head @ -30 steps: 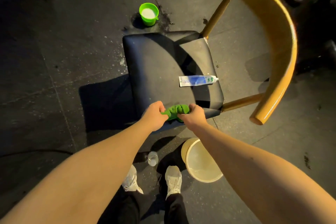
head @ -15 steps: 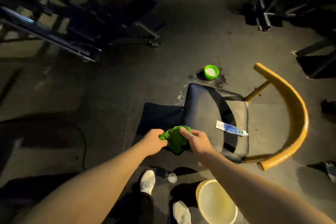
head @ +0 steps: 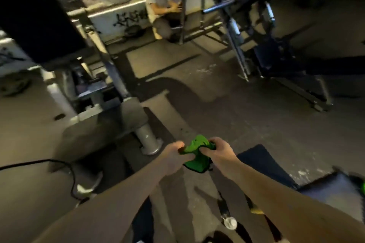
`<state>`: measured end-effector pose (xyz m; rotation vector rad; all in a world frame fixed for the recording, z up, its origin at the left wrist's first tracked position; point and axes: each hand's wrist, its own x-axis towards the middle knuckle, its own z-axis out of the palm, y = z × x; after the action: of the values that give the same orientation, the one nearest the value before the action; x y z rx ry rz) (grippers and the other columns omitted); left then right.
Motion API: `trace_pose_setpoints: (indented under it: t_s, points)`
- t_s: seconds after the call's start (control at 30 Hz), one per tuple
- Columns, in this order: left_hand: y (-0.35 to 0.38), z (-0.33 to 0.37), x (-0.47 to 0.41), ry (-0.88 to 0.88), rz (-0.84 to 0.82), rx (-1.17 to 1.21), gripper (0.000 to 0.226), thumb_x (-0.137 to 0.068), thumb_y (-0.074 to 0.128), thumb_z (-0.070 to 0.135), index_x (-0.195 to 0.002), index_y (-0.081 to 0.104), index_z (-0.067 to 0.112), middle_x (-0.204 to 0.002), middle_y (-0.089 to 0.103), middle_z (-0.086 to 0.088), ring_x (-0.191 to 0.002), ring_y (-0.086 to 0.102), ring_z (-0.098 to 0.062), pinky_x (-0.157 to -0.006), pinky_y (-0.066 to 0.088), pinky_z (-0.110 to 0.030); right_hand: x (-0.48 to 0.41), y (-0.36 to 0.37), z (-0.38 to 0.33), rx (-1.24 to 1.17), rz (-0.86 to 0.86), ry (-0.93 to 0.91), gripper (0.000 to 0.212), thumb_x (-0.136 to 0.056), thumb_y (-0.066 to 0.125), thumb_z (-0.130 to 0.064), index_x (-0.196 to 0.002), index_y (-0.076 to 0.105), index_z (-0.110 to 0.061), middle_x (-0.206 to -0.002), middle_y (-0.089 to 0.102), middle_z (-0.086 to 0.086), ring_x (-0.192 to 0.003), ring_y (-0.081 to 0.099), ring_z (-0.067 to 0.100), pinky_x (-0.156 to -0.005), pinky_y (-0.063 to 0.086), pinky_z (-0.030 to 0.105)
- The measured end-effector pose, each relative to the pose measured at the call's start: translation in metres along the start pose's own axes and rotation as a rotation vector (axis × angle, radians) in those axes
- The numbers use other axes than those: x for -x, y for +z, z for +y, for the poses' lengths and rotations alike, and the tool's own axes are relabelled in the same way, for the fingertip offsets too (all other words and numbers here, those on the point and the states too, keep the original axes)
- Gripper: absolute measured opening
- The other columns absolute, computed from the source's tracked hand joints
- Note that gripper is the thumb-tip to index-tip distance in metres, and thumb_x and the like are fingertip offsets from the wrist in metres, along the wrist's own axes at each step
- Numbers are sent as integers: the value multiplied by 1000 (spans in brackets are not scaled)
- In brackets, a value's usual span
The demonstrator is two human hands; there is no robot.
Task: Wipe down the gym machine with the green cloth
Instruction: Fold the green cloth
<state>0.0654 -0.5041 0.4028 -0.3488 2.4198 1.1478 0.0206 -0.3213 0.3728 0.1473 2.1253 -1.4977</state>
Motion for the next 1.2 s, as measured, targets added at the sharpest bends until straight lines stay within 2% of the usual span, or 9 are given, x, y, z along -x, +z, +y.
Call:
trace_pose_setpoints:
  t_s: [0.1, 0.23, 0.4, 0.5, 0.57, 0.67, 0.9, 1.03, 1.2]
  points:
    - [-49, -63, 44, -72, 152, 167, 19, -90, 75, 35, -94, 59, 25, -92, 64, 6, -83, 63, -6, -75, 55, -25, -1, 78, -31, 162, -99, -96, 23, -87, 79, -35, -98, 64, -21, -100, 69, 3, -94, 67, 20, -85, 59, 49]
    - [-111, -154, 107, -115, 353, 258, 20, -92, 74, 23, -88, 55, 22, -86, 60, 4, -76, 58, -5, -57, 40, -10, 23, 196, -72, 150, -257, -165, 23, -90, 76, -38, -94, 68, -17, -95, 73, 3, -91, 71, 20, -85, 60, 47]
    - [-186, -278, 190, -165, 503, 305, 8, -94, 70, 17, -99, 65, 20, -90, 67, 4, -88, 65, -15, -68, 49, -18, 60, 347, -103, 212, -408, -206, 39, -81, 75, -57, -96, 76, -21, -94, 78, 0, -94, 73, 20, -91, 58, 51]
    - [-234, -337, 237, -160, 547, 327, 8, -94, 69, 13, -100, 70, 19, -89, 71, 3, -87, 68, -15, -77, 56, -28, 84, 433, -125, 257, -475, -248, 8, -96, 69, -28, -97, 75, -23, -98, 77, 2, -98, 72, 22, -95, 56, 51]
    - [-266, -367, 268, -186, 605, 382, 8, -92, 70, 12, -97, 71, 17, -86, 72, 0, -85, 70, -19, -79, 57, -34, 97, 485, -143, 266, -490, -247, 12, -98, 65, -15, -107, 72, -20, -103, 74, 2, -99, 70, 23, -96, 56, 49]
    - [-314, -401, 304, -231, 667, 414, 16, -92, 69, 17, -108, 71, 17, -94, 72, -4, -89, 69, -22, -79, 57, -34, 118, 553, -171, 275, -521, -211, 32, -95, 70, -21, -125, 60, -19, -116, 63, 2, -103, 66, 20, -93, 59, 44]
    - [-396, -456, 351, -124, 711, 505, 21, -94, 65, 16, -113, 74, 20, -93, 75, 1, -82, 71, -8, -67, 56, -19, 151, 686, -226, -46, -804, -73, 26, -104, 57, -24, -128, 63, -16, -124, 69, 13, -115, 67, 30, -96, 57, 50]
    - [-446, -501, 348, -145, 693, 542, 22, -100, 55, 17, -104, 75, 26, -87, 73, 7, -73, 65, -5, -57, 46, -12, 129, 752, -239, -41, -746, -83, 26, -103, 58, -19, -127, 66, -19, -119, 73, 11, -112, 69, 30, -103, 52, 54]
    - [-532, -577, 330, -257, 805, 312, 29, -94, 59, 12, -119, 71, 18, -107, 72, 1, -80, 64, -2, -62, 44, -10, 87, 841, -276, 17, -704, -84, 29, -103, 59, -21, -131, 62, -15, -115, 72, 10, -105, 69, 28, -95, 56, 46]
